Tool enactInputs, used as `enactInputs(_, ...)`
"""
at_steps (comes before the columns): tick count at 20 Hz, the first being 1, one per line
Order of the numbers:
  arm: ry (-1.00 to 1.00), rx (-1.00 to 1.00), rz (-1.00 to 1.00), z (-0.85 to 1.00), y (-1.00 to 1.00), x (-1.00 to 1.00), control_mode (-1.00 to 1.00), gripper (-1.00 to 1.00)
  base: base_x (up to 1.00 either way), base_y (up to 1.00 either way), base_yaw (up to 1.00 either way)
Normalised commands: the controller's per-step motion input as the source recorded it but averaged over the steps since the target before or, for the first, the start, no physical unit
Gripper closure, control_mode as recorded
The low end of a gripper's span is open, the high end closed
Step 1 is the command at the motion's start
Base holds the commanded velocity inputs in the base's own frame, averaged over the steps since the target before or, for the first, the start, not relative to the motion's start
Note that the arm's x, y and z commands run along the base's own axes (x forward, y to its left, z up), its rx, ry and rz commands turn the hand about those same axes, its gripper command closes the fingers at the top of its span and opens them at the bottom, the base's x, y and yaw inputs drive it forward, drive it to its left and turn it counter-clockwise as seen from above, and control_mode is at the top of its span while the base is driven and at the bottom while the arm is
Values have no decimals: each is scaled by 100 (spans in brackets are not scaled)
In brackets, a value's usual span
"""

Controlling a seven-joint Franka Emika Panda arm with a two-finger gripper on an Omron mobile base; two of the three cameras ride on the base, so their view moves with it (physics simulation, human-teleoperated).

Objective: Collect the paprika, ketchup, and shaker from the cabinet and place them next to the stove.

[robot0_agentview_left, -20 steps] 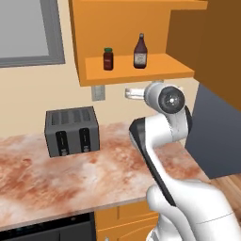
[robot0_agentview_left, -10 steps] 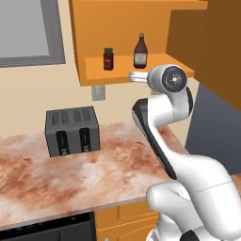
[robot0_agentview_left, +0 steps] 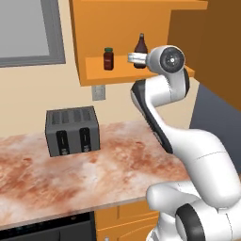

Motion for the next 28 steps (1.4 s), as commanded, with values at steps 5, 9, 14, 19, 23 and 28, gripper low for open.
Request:
enactInputs(5, -10, 4, 0, 26, 0, 26, -100, -100, 0, 0, 0)
enactInputs(9, -8, 3, 0, 18, 0, 19, -100, -100, 0, 0, 0)
enactInputs(14, -2, 1, 0, 5, -1, 11, -100, -100, 0, 0, 0)
enactInputs(19, 0, 0, -4, 2, -2, 8, -100, -100, 0, 0, 0)
enactInputs(23, -3, -1, -11, 22, 0, 16, -100, -100, 0, 0, 0)
enactInputs(28, -2, 0, -6, 15, 0, 19, -100, -100, 0, 0, 0)
